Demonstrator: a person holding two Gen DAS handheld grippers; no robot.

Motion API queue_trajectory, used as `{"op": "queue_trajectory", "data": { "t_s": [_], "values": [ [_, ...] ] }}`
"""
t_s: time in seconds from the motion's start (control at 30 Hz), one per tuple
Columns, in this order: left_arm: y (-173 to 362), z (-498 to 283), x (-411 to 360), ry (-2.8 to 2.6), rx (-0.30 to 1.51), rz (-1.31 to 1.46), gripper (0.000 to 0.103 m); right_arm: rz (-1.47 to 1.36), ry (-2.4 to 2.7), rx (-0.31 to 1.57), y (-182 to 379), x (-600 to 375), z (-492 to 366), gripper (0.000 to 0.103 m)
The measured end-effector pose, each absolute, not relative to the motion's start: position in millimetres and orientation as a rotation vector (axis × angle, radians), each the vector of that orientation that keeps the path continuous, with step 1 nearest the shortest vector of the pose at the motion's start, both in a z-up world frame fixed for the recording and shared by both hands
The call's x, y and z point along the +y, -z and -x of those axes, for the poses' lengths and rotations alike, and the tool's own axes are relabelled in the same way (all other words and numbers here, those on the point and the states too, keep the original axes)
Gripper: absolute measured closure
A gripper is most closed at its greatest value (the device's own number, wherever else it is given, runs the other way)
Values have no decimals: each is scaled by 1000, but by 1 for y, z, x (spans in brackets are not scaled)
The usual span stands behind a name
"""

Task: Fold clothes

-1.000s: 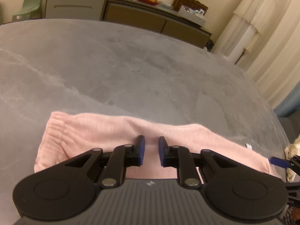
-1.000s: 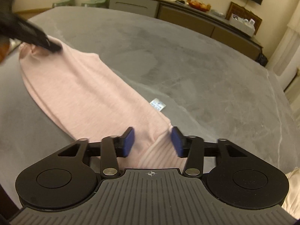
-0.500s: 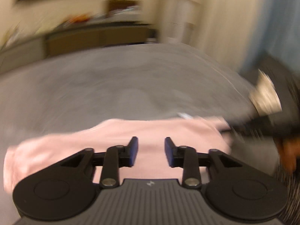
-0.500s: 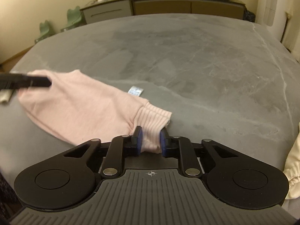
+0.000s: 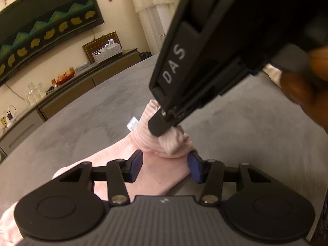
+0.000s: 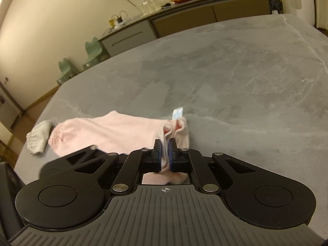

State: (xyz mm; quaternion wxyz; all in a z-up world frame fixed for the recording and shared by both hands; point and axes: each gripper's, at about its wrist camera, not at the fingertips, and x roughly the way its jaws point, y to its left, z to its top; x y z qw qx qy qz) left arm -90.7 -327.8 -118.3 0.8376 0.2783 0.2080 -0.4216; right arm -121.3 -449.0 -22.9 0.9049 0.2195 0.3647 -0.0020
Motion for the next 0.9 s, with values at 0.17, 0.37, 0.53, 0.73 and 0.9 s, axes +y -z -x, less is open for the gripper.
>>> {"op": "queue_trajectory", "data": {
  "t_s": [0.17, 0.37, 0.53, 0.73, 0.9],
  "values": [
    [115, 86, -326, 904, 467, -565, 53, -521, 68, 727, 23, -467, 125, 76],
    [111, 79, -313, 906, 529, -511, 46, -504, 195, 745, 27, -491, 122, 44],
    [106, 70, -304, 905, 595, -445, 47, -512, 261, 817, 43, -497, 113, 41],
    [76, 39, -261, 875, 701, -212, 47, -292, 196, 839, 48, -463, 101, 83],
    [41, 7, -203, 784, 719, -9, 48, -167, 185, 748, 29, -434, 110, 94]
  ]
}}
